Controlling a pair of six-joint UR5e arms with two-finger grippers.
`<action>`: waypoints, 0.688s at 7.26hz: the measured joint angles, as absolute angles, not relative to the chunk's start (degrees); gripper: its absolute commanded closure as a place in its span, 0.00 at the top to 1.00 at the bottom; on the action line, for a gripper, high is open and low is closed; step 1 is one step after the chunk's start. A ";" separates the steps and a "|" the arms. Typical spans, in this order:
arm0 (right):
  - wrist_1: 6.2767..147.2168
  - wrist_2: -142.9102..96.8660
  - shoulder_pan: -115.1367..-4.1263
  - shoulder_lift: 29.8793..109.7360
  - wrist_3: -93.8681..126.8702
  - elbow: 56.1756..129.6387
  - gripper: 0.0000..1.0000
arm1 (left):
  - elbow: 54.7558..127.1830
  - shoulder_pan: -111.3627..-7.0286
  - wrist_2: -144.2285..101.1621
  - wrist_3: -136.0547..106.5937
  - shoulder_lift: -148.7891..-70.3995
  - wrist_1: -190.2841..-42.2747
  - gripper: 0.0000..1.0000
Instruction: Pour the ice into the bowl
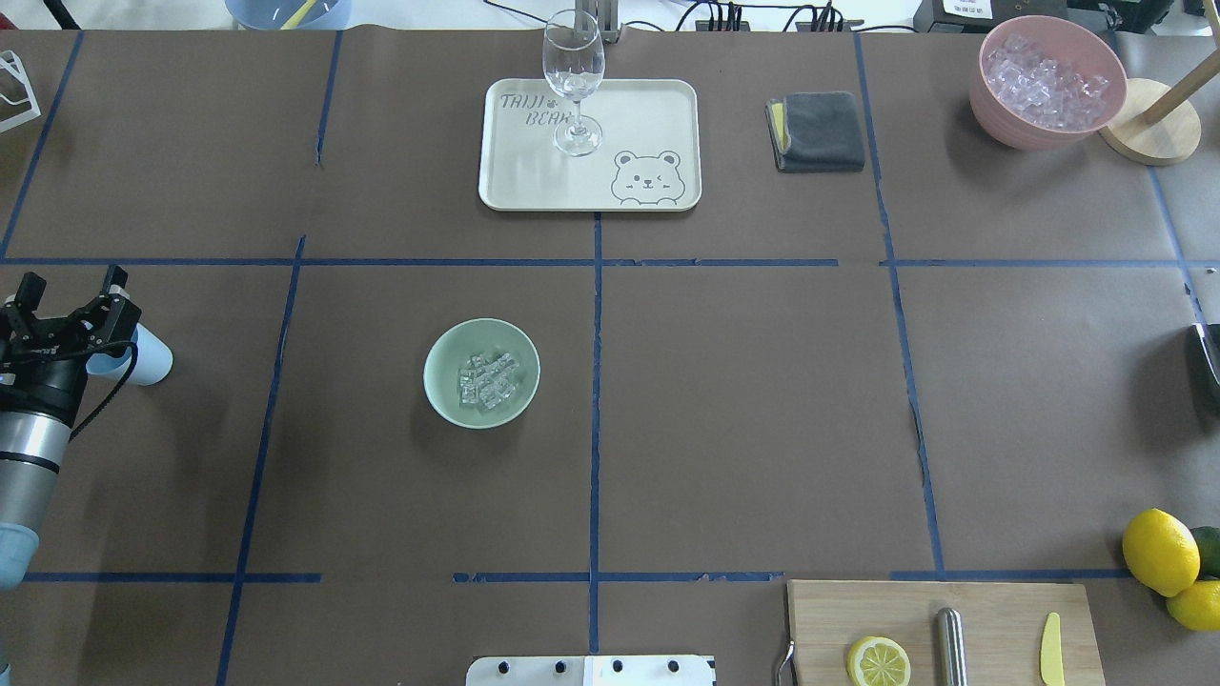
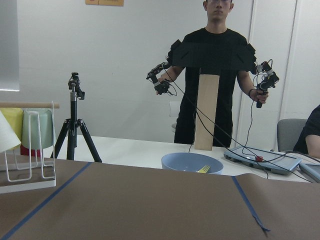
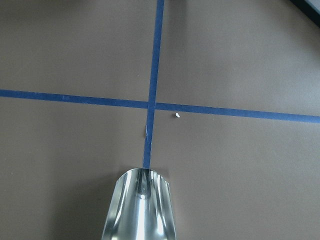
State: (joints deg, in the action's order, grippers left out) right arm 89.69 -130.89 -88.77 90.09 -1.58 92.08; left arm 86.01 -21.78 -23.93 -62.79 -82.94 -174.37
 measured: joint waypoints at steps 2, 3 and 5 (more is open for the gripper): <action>89.66 -130.89 -88.77 90.09 -1.58 92.35 1.00 | 86.55 -26.27 -32.04 -49.89 -83.01 -180.48 1.00; 89.65 -130.89 -88.77 90.09 -1.58 92.42 1.00 | 86.62 -30.17 -39.70 -44.39 -82.93 -181.58 1.00; 89.71 -130.95 -88.77 89.97 -1.58 92.99 1.00 | 86.61 -41.25 -59.18 -32.04 -82.36 -181.57 1.00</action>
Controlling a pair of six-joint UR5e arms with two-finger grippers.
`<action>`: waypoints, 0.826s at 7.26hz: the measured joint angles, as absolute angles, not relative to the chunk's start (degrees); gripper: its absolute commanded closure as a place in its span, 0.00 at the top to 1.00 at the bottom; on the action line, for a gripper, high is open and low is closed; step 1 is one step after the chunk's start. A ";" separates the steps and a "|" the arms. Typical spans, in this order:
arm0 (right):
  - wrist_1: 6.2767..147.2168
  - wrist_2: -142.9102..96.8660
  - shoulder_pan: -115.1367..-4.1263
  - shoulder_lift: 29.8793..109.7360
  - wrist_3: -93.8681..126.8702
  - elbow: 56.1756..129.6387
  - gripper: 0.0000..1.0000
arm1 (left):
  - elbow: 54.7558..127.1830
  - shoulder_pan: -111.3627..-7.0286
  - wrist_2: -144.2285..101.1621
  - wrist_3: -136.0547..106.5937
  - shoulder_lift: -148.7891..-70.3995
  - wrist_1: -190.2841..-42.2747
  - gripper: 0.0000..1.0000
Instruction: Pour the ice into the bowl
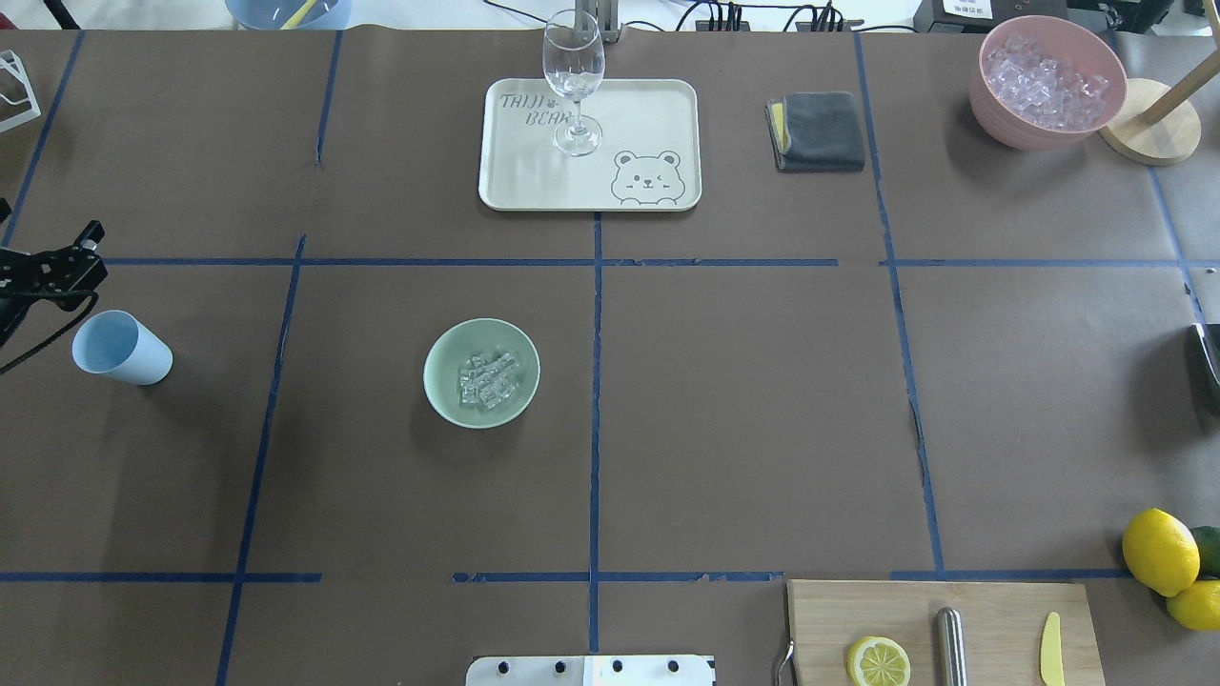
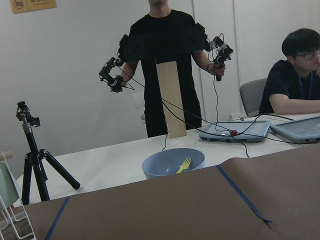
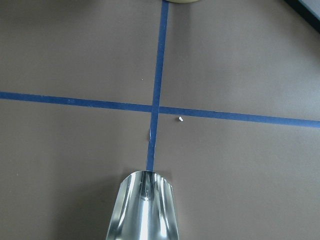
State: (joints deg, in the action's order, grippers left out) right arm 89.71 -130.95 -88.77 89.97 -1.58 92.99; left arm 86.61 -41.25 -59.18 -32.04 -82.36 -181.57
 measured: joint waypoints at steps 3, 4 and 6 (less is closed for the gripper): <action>89.71 -131.66 -88.76 89.89 -1.52 97.30 1.00 | 87.42 -60.58 -88.25 -15.32 -82.16 -170.70 1.00; 89.67 -133.23 -88.62 90.05 -1.53 99.99 1.00 | 89.33 -67.57 -97.10 -11.06 -83.10 -160.98 1.00; 87.67 -137.13 -86.86 89.58 2.25 104.01 1.00 | 92.84 -81.66 -114.37 -6.66 -86.81 -136.27 1.00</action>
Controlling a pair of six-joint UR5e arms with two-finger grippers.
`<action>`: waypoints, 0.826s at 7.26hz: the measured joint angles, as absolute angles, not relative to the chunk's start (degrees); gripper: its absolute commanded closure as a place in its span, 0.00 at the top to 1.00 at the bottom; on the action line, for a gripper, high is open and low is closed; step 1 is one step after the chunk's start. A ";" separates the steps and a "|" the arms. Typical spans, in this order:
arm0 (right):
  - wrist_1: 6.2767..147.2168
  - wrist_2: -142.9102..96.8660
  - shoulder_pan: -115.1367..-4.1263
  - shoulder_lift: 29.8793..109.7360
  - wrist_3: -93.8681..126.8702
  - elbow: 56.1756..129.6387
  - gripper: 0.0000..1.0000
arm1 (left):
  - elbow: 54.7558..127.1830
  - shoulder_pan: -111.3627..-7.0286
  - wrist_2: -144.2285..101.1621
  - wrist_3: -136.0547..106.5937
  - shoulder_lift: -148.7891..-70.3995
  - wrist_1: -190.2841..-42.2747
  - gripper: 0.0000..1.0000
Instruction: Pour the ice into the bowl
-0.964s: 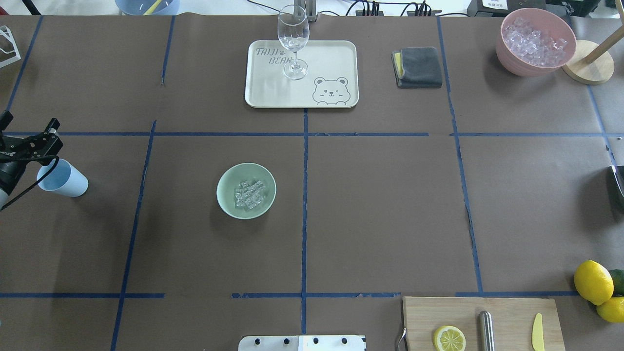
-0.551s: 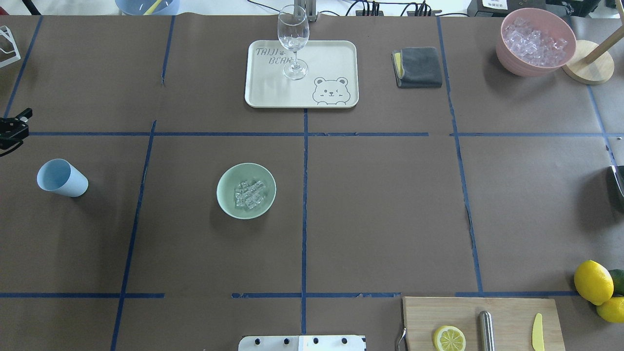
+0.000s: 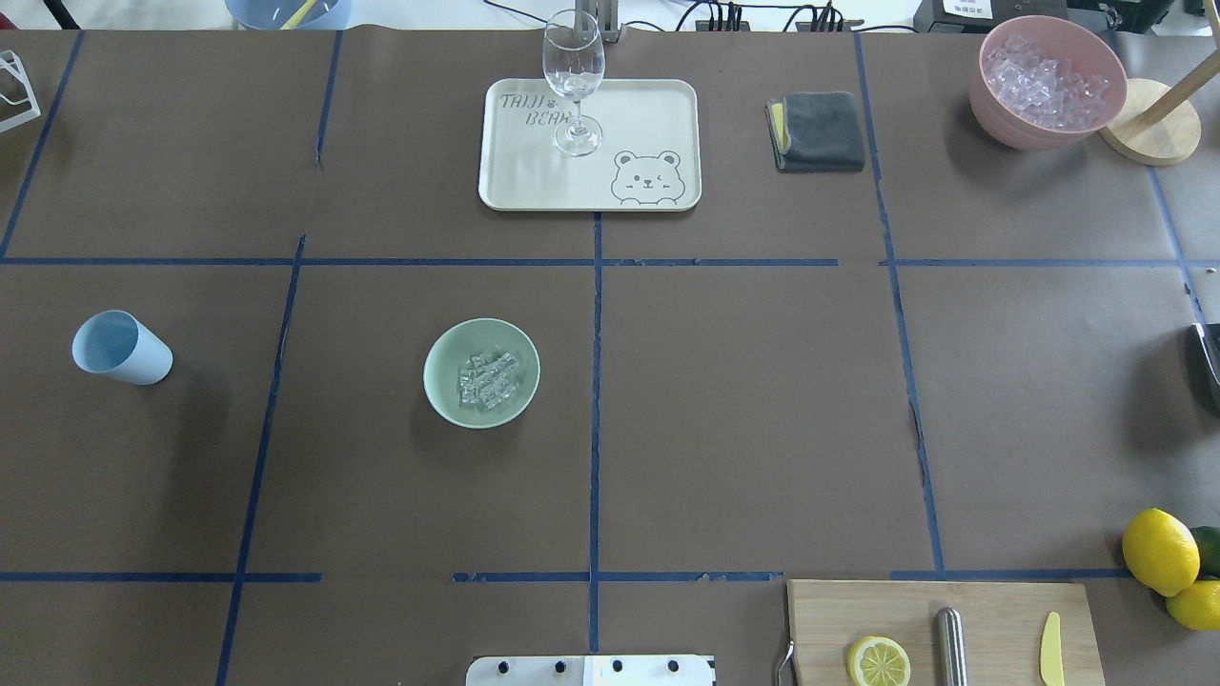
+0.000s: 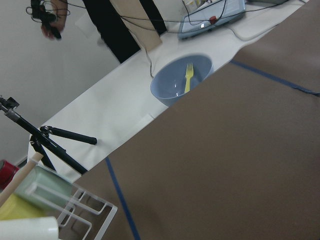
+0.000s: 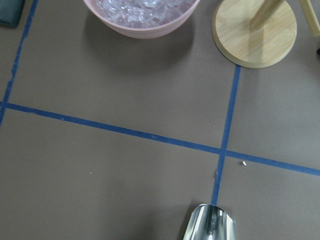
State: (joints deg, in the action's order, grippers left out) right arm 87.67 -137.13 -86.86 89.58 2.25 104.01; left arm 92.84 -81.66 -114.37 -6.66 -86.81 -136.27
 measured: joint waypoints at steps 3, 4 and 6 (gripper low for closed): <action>76.55 -138.36 -76.78 84.96 24.20 107.20 1.00 | 93.80 -88.96 -123.37 0.53 -87.82 -111.24 1.00; 72.74 -137.75 -72.27 82.40 32.07 107.61 1.00 | 94.02 -91.09 -127.95 3.69 -87.43 -105.08 1.00; 67.17 -128.53 -60.41 79.44 45.12 111.15 1.00 | 94.38 -92.28 -132.50 5.59 -86.57 -98.49 1.00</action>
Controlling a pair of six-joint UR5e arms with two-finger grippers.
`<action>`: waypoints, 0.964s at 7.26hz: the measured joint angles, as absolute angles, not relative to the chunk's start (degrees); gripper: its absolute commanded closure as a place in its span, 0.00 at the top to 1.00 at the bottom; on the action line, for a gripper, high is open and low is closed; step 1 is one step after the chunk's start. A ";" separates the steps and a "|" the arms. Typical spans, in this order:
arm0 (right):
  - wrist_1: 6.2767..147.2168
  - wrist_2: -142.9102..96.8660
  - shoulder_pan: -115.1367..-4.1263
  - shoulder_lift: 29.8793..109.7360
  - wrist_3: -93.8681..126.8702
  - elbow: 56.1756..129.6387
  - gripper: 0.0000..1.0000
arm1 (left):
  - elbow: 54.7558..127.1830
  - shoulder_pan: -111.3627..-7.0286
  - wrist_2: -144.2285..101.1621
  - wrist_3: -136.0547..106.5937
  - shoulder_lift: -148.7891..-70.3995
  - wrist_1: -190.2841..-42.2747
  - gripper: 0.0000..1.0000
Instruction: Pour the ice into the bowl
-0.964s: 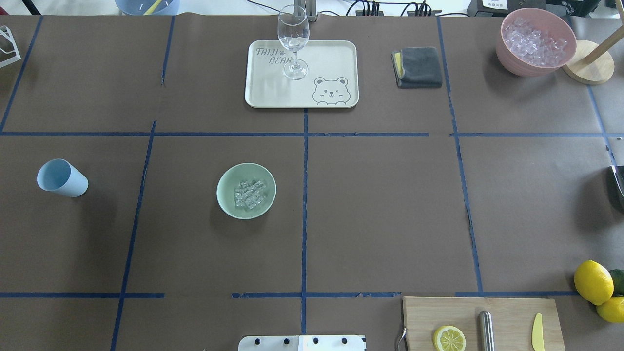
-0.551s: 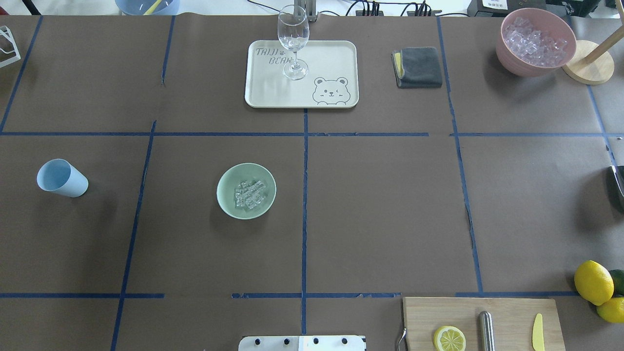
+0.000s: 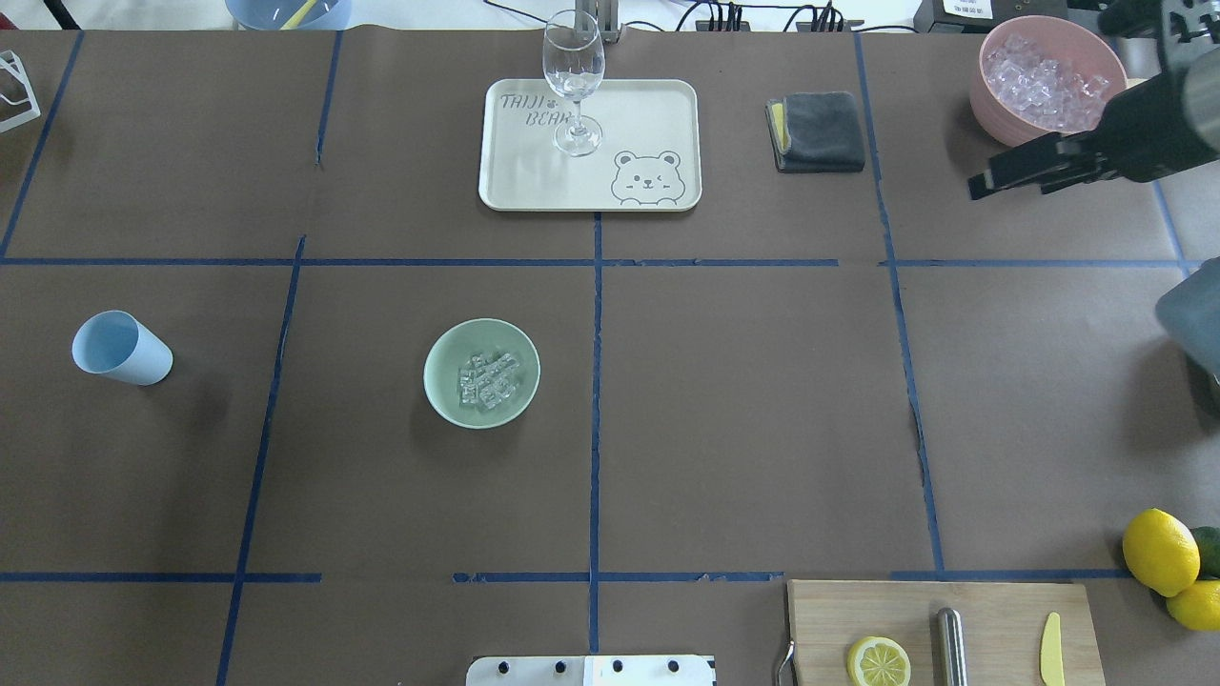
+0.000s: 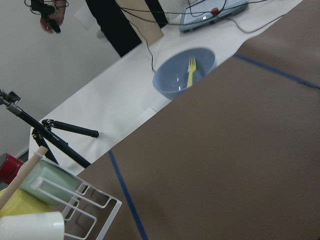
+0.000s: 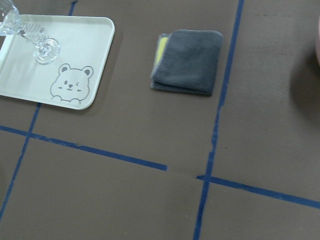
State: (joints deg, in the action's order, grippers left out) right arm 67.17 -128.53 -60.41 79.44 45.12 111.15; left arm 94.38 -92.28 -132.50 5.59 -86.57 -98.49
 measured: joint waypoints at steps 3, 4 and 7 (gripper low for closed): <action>85.16 -113.35 -40.44 62.95 59.84 112.87 1.00 | 94.02 -92.22 -136.71 5.84 -86.80 -100.62 1.00; 93.16 -108.04 -35.79 55.78 62.98 110.70 1.00 | 94.07 -92.14 -137.19 5.86 -86.85 -101.15 1.00; 98.07 -99.58 -27.63 41.21 72.29 95.31 0.99 | 94.18 -92.03 -138.66 5.96 -86.90 -101.63 1.00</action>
